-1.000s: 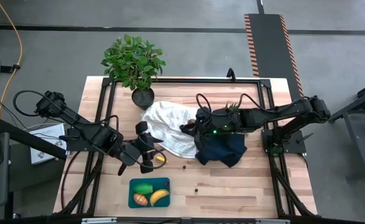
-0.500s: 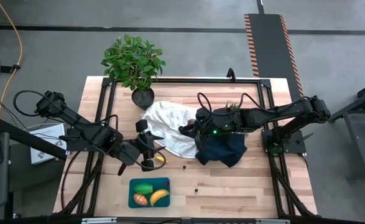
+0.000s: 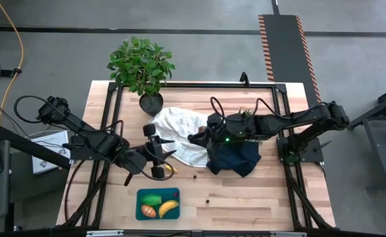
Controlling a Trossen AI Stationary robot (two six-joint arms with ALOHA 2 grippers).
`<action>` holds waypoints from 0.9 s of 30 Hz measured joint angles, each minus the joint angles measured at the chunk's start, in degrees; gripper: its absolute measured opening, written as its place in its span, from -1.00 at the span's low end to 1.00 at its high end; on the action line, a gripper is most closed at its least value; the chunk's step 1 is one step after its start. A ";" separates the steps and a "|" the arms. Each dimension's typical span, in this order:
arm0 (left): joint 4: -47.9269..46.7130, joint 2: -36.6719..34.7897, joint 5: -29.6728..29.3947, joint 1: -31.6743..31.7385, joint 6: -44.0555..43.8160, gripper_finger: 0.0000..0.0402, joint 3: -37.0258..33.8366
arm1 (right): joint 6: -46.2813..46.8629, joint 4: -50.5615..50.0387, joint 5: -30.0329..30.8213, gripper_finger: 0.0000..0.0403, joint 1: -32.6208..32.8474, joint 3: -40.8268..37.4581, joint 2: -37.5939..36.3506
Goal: Pick and placing Produce into tupperware
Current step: Put the blackberry into the bin
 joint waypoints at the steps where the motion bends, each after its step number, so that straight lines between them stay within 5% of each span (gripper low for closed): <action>1: -0.04 0.00 -0.63 0.02 0.00 -0.30 0.00 | 0.38 -0.02 -0.68 -0.69 0.00 0.00 0.00; 17: 9.54 0.00 -7.55 0.11 28.99 -0.30 -0.01 | 2.84 2.87 -6.70 -0.69 0.00 -0.02 -0.12; 27: 18.40 0.47 -2.57 4.08 34.39 -0.30 0.00 | 4.27 9.05 -7.25 -0.69 -0.45 -0.04 -0.31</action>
